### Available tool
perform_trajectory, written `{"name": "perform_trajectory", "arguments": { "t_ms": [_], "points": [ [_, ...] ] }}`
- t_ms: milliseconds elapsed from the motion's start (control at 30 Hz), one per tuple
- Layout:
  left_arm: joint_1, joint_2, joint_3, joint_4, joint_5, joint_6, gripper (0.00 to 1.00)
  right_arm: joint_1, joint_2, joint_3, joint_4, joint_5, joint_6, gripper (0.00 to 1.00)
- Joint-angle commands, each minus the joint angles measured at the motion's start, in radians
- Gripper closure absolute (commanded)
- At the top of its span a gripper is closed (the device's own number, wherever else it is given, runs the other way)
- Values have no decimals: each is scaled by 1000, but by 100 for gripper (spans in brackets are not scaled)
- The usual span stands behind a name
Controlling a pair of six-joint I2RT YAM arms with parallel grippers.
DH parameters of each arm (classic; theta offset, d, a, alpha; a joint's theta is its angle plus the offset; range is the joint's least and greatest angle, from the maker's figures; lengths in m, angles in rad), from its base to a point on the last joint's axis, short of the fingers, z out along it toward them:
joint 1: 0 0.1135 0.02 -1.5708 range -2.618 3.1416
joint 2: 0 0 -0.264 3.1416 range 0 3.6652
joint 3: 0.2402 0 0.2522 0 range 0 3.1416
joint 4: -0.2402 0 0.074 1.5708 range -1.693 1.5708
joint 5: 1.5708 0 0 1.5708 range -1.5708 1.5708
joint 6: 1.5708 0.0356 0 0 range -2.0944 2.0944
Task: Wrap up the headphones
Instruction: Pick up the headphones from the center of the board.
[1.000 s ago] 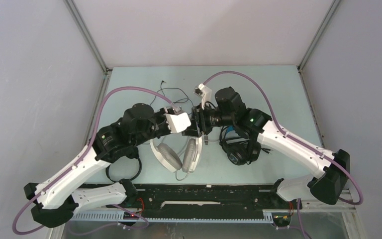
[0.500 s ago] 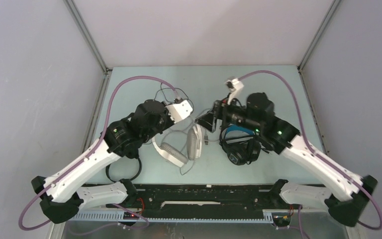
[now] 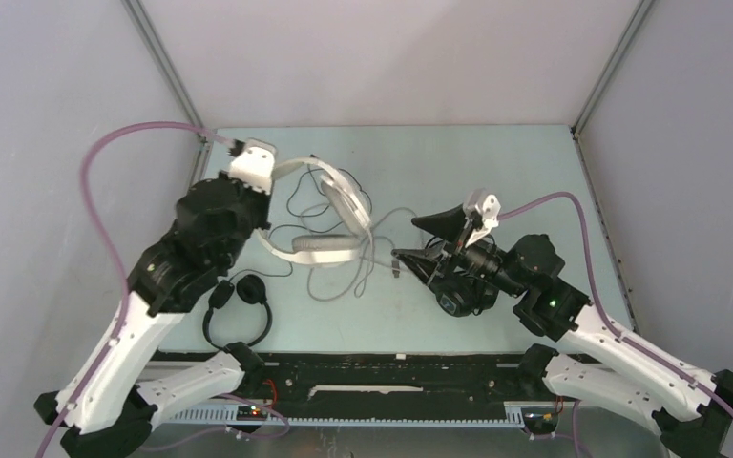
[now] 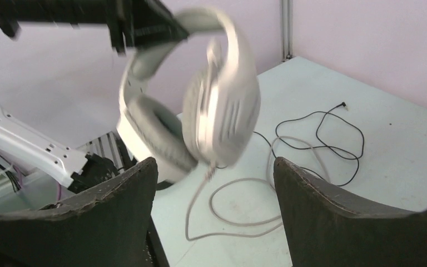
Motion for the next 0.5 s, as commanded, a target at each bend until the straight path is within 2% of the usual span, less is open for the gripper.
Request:
{"name": "perform_trajectory", "arguments": {
  "t_ms": [0, 67, 200, 300, 467],
  "points": [
    [8, -52, 141, 138, 22, -153, 100, 52, 6, -51, 230, -59, -145, 22],
    [9, -54, 181, 127, 39, -189, 100, 100, 25, -64, 253, -86, -221, 22],
    [8, -57, 245, 105, 62, -231, 100, 169, 64, -97, 338, -34, -332, 22],
    [8, -65, 259, 109, 84, -250, 100, 188, 99, -120, 430, -35, -349, 23],
    [7, -73, 261, 119, 120, -282, 100, 219, 169, -123, 472, -35, -383, 27]
  ]
}}
